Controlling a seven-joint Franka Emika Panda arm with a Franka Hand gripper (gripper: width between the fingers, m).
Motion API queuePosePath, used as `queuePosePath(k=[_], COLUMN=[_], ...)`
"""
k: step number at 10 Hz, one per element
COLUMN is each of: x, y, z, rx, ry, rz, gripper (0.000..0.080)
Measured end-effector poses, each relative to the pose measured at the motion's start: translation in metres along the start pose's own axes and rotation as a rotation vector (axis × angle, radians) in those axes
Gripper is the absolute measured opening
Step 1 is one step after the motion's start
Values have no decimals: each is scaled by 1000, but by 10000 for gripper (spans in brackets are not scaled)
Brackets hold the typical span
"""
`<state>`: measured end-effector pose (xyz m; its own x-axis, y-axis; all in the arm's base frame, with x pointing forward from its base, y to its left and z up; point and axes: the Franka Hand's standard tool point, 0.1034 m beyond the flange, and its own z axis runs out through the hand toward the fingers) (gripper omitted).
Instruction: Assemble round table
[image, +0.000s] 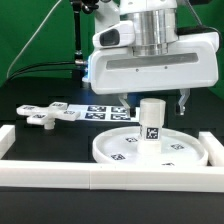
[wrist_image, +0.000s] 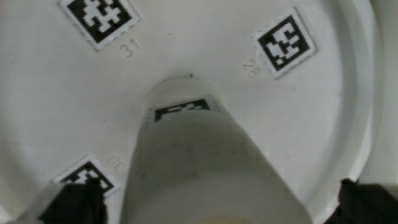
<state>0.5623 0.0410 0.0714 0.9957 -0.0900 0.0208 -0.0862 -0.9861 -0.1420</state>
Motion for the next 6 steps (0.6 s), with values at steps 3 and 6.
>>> queuePosePath(k=[3, 6], x=[0, -2], y=[1, 0], z=[1, 3], rx=[-10, -40], ry=[-2, -20], rz=[-201, -539], gripper=[649, 649])
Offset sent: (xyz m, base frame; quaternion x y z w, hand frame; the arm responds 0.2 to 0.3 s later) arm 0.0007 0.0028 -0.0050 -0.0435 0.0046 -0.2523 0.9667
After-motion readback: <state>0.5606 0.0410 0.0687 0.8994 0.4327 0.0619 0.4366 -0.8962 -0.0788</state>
